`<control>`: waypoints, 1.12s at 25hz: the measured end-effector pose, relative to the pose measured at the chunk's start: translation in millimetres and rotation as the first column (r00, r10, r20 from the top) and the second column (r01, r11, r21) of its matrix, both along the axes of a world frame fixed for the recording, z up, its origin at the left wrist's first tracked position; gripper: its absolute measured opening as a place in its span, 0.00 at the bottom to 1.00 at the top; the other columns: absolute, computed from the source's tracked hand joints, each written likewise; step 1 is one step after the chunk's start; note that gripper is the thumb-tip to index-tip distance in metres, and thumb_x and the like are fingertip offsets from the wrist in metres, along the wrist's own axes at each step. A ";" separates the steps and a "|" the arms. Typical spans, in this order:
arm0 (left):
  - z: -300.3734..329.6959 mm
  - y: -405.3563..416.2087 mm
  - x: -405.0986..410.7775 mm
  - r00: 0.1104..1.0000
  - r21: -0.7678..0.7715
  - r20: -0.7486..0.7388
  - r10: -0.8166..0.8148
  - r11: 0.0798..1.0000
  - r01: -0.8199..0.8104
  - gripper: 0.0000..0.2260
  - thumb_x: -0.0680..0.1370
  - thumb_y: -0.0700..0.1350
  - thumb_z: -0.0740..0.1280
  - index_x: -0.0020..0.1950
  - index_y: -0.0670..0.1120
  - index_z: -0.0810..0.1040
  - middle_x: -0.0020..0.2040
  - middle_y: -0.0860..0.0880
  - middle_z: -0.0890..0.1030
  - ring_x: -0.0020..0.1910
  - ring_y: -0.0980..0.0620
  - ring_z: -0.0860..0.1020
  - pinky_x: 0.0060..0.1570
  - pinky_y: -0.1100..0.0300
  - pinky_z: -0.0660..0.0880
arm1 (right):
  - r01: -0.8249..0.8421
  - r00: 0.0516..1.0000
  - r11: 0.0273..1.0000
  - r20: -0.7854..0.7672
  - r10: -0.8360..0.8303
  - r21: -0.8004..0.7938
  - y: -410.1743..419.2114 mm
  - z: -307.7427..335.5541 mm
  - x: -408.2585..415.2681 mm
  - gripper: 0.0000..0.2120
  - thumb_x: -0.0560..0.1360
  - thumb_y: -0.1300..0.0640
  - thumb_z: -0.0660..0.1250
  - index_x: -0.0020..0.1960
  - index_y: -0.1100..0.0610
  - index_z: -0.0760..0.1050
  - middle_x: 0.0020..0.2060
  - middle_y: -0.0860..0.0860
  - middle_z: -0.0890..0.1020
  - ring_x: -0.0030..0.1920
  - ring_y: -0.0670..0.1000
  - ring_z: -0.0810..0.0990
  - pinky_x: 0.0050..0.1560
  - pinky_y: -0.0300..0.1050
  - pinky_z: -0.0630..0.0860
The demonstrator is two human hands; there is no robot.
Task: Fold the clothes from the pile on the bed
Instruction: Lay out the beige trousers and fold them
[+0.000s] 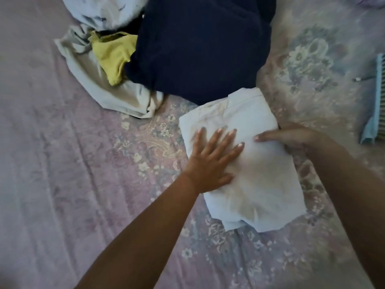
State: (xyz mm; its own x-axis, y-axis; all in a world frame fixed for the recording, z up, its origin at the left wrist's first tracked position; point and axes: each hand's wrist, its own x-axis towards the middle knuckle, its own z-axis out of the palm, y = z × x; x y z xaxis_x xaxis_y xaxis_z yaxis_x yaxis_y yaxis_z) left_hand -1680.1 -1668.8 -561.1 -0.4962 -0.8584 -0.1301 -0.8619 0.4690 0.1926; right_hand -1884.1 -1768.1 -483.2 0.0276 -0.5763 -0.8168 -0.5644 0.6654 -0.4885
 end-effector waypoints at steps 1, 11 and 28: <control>8.9 8.7 9.9 0.997 -0.008 -0.065 0.048 0.999 -0.049 0.32 0.75 0.63 0.52 0.77 0.52 0.55 0.77 0.45 0.56 0.76 0.41 0.54 0.68 0.32 0.53 | -0.041 0.998 0.999 -0.051 0.040 -0.015 1.8 13.2 4.5 0.20 0.66 0.56 0.77 0.56 0.54 0.77 0.49 0.52 0.83 0.48 0.53 0.82 0.49 0.51 0.81; 133.4 95.7 147.9 -0.443 0.895 -0.347 0.827 0.432 0.106 0.42 0.64 0.72 0.65 0.73 0.54 0.63 0.64 0.48 0.77 0.61 0.44 0.77 0.52 0.45 0.77 | -0.713 0.673 0.387 -0.725 0.147 -0.584 183.7 82.7 233.6 0.18 0.68 0.62 0.71 0.56 0.57 0.71 0.40 0.54 0.80 0.37 0.57 0.79 0.34 0.49 0.74; -5.5 184.5 219.4 0.951 -0.106 0.043 0.306 0.948 -0.300 0.27 0.76 0.61 0.54 0.74 0.54 0.64 0.75 0.45 0.62 0.74 0.43 0.59 0.66 0.33 0.57 | -0.806 0.492 0.555 -0.755 0.434 -0.206 293.8 -60.0 261.2 0.34 0.76 0.36 0.45 0.75 0.54 0.58 0.74 0.58 0.61 0.73 0.61 0.58 0.64 0.73 0.56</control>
